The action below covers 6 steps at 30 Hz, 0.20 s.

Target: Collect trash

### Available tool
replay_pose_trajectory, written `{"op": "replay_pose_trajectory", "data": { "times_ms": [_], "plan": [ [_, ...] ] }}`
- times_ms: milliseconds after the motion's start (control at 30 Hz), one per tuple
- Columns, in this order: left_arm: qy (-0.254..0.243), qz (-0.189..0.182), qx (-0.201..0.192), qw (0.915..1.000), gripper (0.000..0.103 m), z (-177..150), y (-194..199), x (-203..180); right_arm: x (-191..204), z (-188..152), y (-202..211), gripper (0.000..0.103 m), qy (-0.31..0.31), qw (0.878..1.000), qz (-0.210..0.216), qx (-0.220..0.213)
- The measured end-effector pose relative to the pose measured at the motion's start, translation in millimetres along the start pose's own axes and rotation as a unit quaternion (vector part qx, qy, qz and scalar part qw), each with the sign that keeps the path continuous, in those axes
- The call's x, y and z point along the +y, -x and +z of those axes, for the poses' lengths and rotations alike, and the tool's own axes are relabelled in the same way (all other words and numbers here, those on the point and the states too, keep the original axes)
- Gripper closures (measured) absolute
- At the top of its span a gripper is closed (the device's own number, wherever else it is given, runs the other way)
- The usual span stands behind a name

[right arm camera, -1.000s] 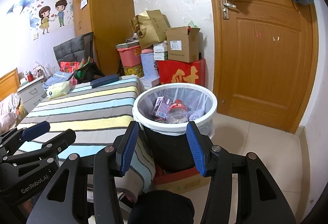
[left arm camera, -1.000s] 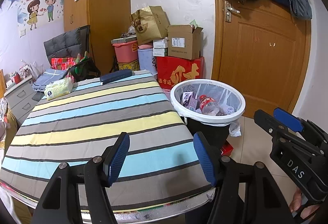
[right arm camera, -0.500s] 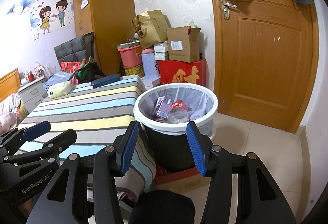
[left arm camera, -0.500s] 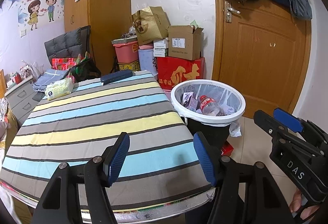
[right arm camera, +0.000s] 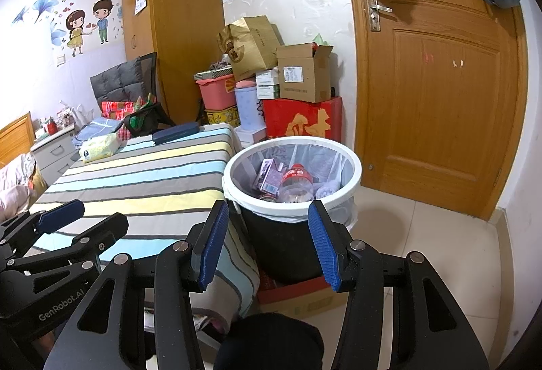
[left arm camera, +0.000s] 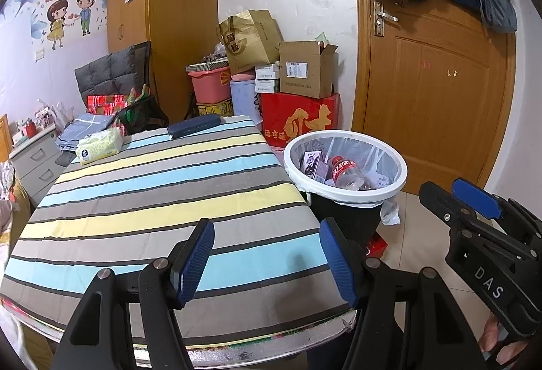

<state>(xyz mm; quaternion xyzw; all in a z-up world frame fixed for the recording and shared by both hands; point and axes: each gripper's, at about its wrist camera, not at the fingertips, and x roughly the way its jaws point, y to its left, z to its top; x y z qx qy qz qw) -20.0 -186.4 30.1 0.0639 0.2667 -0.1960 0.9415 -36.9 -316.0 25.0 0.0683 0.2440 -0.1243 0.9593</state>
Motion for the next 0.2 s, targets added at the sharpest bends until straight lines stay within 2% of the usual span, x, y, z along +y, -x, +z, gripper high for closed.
{"op": "replay_pose_trajectory", "data": {
  "times_ms": [200],
  "plan": [
    [0.0,0.002,0.0,1.0,0.039,-0.2,0.5,0.7,1.4,-0.4,0.5,0.052,-0.001,1.0,0.0,0.0]
  ]
}}
